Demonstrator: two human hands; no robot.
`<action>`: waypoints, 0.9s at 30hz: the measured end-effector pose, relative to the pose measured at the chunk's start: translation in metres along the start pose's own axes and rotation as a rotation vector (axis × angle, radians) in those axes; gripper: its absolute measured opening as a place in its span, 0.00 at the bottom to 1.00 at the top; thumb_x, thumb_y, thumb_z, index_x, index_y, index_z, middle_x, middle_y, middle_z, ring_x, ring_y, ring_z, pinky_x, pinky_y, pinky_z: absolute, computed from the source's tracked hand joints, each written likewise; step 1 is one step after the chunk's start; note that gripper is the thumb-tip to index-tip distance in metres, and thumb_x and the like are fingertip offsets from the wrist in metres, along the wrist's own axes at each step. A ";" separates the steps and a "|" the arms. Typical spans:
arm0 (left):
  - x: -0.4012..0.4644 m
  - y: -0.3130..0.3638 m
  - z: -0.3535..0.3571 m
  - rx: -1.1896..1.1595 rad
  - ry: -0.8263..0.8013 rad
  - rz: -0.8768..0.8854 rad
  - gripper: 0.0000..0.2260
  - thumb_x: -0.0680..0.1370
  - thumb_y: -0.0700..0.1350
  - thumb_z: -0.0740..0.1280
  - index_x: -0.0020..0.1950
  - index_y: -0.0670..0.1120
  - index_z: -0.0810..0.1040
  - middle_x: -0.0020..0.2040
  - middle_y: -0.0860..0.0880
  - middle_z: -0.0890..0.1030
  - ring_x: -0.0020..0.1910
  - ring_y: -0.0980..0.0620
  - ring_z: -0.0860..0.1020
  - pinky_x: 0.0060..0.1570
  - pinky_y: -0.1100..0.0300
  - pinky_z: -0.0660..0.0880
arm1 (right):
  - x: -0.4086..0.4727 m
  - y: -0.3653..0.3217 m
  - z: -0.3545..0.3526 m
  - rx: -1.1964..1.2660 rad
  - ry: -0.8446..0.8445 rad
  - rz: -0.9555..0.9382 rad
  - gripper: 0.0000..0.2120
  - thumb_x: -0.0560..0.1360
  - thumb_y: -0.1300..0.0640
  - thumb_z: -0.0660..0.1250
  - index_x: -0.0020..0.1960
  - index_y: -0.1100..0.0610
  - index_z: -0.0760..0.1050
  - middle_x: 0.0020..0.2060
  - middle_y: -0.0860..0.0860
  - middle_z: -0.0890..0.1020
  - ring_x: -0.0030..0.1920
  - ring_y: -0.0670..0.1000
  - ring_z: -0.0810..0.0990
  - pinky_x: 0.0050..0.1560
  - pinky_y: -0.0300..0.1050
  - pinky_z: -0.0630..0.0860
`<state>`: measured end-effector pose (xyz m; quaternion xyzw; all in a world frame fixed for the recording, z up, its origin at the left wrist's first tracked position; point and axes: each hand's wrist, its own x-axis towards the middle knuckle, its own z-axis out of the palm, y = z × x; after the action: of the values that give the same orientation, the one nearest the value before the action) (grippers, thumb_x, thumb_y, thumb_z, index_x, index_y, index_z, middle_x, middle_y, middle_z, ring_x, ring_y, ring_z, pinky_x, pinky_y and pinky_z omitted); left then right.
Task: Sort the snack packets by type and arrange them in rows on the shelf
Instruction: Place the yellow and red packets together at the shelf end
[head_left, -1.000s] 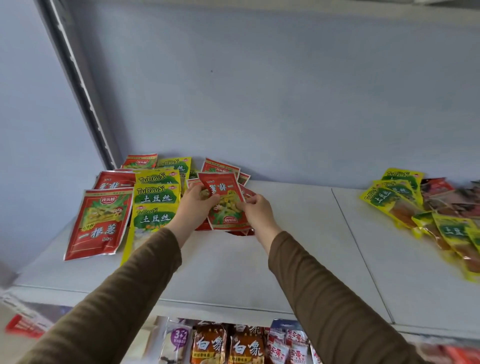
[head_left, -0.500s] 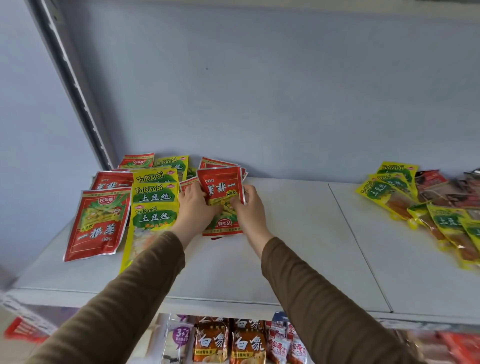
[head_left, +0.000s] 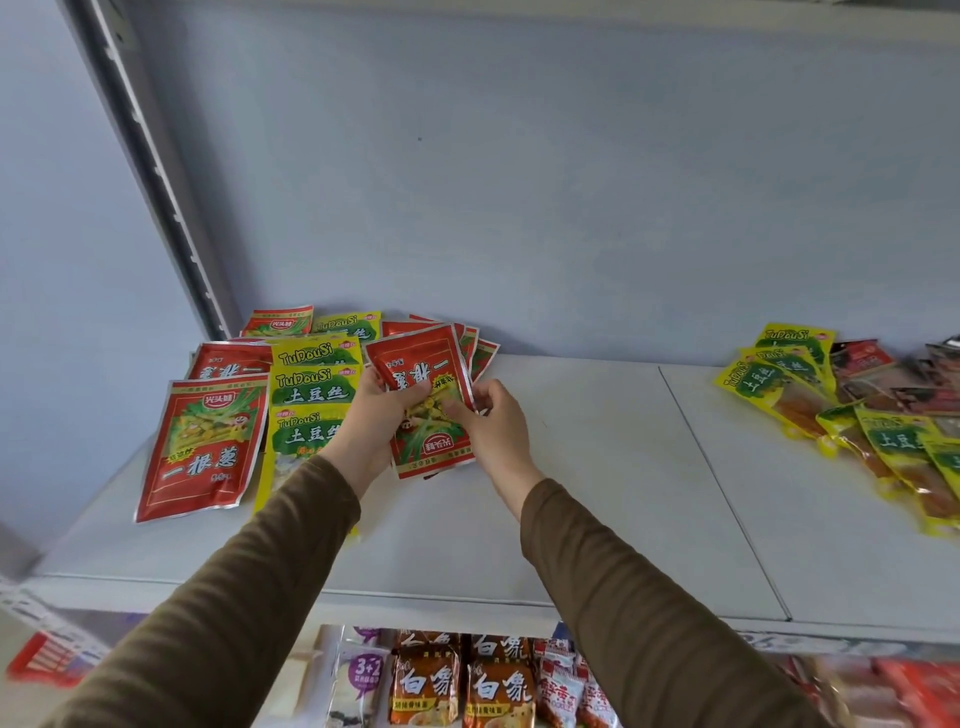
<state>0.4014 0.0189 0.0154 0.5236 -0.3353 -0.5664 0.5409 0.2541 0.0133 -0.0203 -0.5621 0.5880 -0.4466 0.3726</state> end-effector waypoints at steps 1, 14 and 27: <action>0.000 0.001 -0.001 -0.005 -0.004 -0.008 0.21 0.77 0.41 0.75 0.68 0.51 0.74 0.56 0.48 0.86 0.50 0.43 0.87 0.53 0.39 0.82 | 0.001 -0.001 0.000 -0.002 -0.026 0.011 0.15 0.76 0.43 0.72 0.56 0.51 0.75 0.51 0.47 0.84 0.49 0.51 0.85 0.55 0.57 0.82; 0.003 0.002 -0.008 0.147 0.019 0.024 0.20 0.81 0.32 0.67 0.68 0.49 0.70 0.58 0.47 0.83 0.48 0.45 0.86 0.39 0.50 0.83 | 0.033 -0.030 -0.081 0.031 0.081 -0.021 0.11 0.83 0.61 0.57 0.46 0.52 0.75 0.43 0.50 0.84 0.44 0.51 0.84 0.42 0.46 0.77; -0.014 0.014 -0.015 0.141 -0.094 0.059 0.25 0.84 0.64 0.55 0.47 0.56 0.88 0.47 0.48 0.88 0.46 0.48 0.87 0.41 0.56 0.83 | 0.003 -0.036 -0.003 -0.852 -0.116 -1.007 0.13 0.75 0.59 0.70 0.58 0.47 0.80 0.64 0.48 0.77 0.69 0.56 0.70 0.75 0.66 0.56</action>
<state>0.4180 0.0321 0.0287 0.5230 -0.4147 -0.5493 0.5027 0.2627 0.0116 0.0148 -0.8898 0.3573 -0.2637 -0.1054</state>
